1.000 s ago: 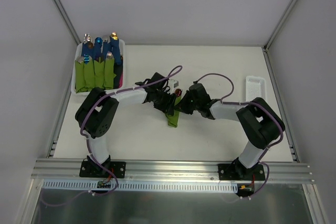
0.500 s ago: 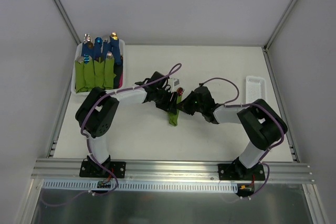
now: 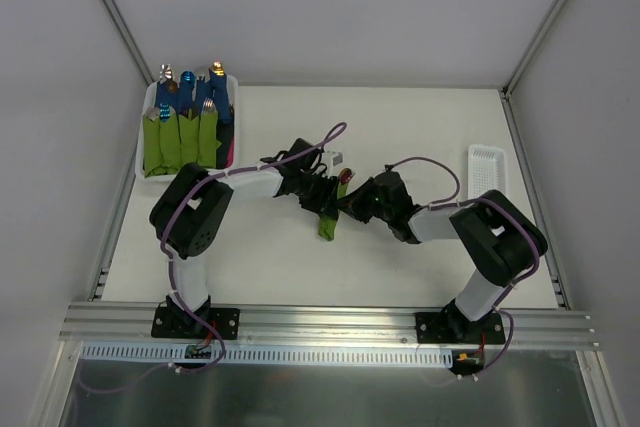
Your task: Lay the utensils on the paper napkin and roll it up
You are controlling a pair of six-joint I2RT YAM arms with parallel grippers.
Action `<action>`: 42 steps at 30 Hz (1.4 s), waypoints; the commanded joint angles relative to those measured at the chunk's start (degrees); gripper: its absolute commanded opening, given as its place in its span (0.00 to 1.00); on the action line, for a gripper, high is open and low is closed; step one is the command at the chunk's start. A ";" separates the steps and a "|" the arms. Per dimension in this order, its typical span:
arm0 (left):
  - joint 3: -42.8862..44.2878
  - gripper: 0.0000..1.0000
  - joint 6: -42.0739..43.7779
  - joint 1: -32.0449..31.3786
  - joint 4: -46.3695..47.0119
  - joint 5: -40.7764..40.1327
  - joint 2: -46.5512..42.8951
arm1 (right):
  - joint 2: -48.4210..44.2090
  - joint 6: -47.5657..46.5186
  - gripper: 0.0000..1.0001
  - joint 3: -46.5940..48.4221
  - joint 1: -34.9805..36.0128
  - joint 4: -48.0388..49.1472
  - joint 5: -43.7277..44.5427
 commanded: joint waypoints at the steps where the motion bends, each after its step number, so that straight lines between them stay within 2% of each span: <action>1: 1.13 0.38 -1.21 -0.56 -0.66 1.32 1.31 | -2.11 3.38 0.00 -0.07 -0.26 9.32 1.50; 7: 0.78 0.23 -1.83 -0.47 -0.66 3.87 1.49 | -2.73 3.73 0.00 -0.69 -0.35 10.38 2.12; 8: 0.86 0.15 -1.83 -0.47 -0.66 4.05 1.49 | -2.56 3.82 0.00 -0.77 -0.35 11.51 2.21; 11: 0.95 0.04 -2.09 0.41 -0.75 7.12 0.79 | -2.73 3.47 0.00 -0.34 -0.35 12.04 1.68; 13: 0.86 0.00 -2.53 1.81 -0.66 10.37 -0.44 | -3.17 2.15 0.00 0.19 -0.44 12.13 1.07; 17: 0.25 0.00 -2.00 5.24 -0.66 15.47 -3.34 | -5.18 -0.31 0.04 0.98 -2.02 12.05 -2.18; 18: 0.07 0.00 -1.83 5.94 -0.66 16.17 -3.96 | -6.93 -0.66 0.08 0.90 -2.63 11.87 -3.58; 19: -0.28 0.00 -1.04 7.25 -0.75 17.40 -5.53 | -8.25 -1.62 0.22 0.29 -3.77 11.78 -4.11; 21: -0.54 0.00 -0.25 8.49 -0.66 18.81 -7.21 | -11.33 -3.29 0.32 -0.16 -4.65 10.56 -5.78; 25: -0.89 0.00 0.55 11.13 -0.66 23.29 -11.60 | -23.96 -11.80 0.50 1.33 -5.71 0.12 -7.02; 28: -0.81 0.00 0.37 12.80 -0.58 28.30 -14.32 | -29.34 -20.07 0.63 4.84 -5.80 -10.60 -7.37; 29: -0.72 0.00 0.28 12.98 -0.32 29.88 -15.12 | -31.45 -23.57 0.65 6.94 -5.80 -15.50 -7.81; 33: -1.68 0.00 -2.70 13.77 4.16 39.01 -19.95 | -33.66 -28.16 0.76 10.20 -5.80 -19.94 -13.50; 37: -2.56 0.00 -9.97 14.03 11.80 45.51 -24.95 | -34.81 -30.45 0.90 11.62 -5.80 -19.95 -18.26; 40: -4.58 0.00 -17.70 14.12 23.47 48.25 -26.72 | -36.21 -32.38 0.96 11.97 -5.80 -19.77 -20.90; 41: -6.50 0.00 -24.96 14.12 32.38 49.48 -27.51 | -36.56 -32.74 0.98 12.06 -5.80 -19.77 -21.60; 42: -7.56 0.00 -28.86 14.12 37.52 49.93 -27.78 | -36.91 -32.83 0.99 12.14 -5.89 -19.60 -22.65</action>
